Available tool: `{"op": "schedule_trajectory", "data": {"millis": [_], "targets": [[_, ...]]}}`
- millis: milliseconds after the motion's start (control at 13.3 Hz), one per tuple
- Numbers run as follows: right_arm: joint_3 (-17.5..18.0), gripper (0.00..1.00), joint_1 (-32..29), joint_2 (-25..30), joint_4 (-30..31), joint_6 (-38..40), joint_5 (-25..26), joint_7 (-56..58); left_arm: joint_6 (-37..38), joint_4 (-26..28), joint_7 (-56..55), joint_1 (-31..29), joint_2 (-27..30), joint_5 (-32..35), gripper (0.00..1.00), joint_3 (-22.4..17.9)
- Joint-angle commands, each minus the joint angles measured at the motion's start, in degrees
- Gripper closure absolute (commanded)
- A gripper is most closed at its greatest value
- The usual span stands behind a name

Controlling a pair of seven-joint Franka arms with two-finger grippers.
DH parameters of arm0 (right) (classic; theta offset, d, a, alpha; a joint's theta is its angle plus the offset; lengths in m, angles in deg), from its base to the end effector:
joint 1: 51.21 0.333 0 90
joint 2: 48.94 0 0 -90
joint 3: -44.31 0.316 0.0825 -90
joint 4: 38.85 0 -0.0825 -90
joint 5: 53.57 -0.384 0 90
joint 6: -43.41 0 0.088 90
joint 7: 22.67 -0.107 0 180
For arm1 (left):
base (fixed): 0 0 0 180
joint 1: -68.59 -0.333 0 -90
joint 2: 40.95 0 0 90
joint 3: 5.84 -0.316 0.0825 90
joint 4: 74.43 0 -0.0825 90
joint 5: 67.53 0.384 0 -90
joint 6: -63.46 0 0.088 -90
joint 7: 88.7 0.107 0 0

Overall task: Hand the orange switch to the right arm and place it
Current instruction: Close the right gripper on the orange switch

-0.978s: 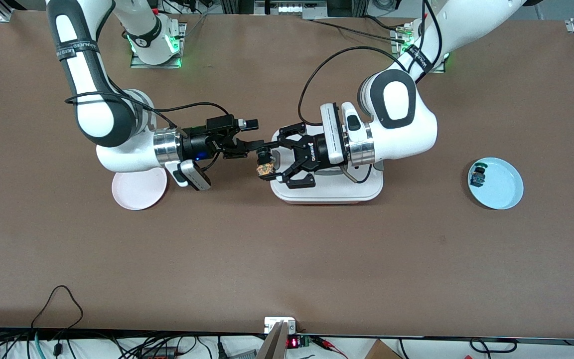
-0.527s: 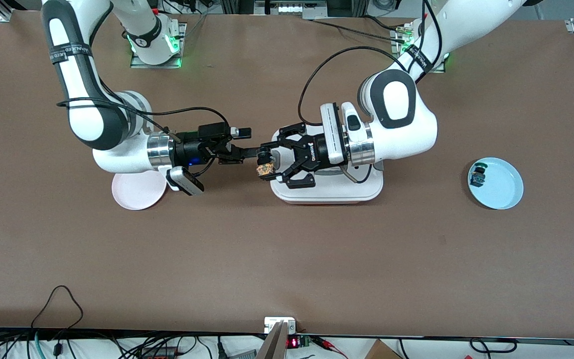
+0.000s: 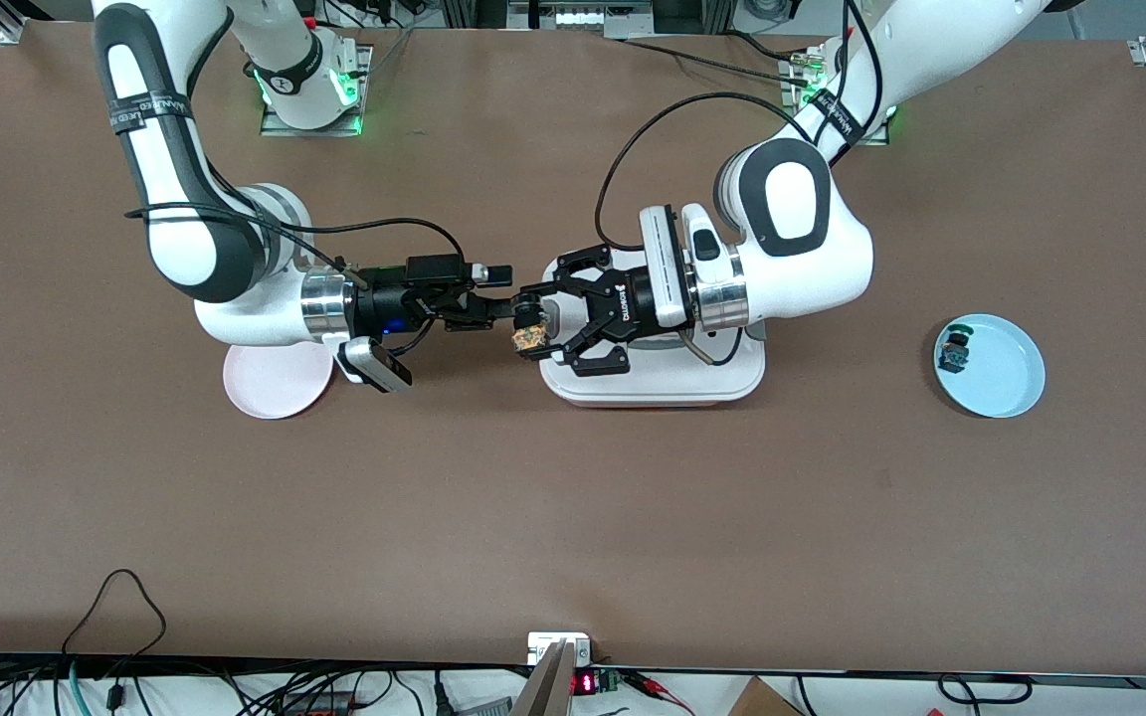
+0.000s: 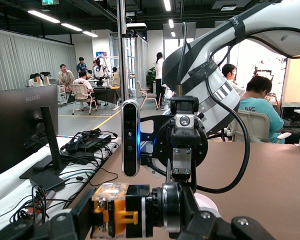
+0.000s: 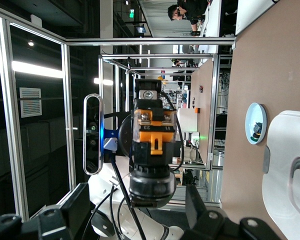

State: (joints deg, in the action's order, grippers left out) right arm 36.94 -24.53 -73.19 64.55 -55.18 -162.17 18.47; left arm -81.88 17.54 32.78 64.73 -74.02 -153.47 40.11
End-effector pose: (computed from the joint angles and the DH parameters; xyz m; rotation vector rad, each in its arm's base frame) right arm 0.5886 0.3096 0.3758 -1.4601 -0.0444 0.0004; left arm 0.5963 -0.3891 0.4177 1.4426 -1.2348 1.2585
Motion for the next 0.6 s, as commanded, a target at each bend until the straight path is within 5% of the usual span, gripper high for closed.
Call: {"op": "schedule_trajectory", "data": {"millis": [0, 527], "targets": [[0.08, 0.24, 0.92, -1.23, -1.27, -1.16, -1.79, 1.48, -0.38, -0.82, 2.1, 0.44, -0.41, -2.04, 0.76, 0.02], [0.08, 0.44, 0.74, -1.67, -1.8, -1.16, -1.88, 2.01, -0.38, -0.82, 2.1, 0.35, -0.32, -2.04, 0.76, 0.02]]}}
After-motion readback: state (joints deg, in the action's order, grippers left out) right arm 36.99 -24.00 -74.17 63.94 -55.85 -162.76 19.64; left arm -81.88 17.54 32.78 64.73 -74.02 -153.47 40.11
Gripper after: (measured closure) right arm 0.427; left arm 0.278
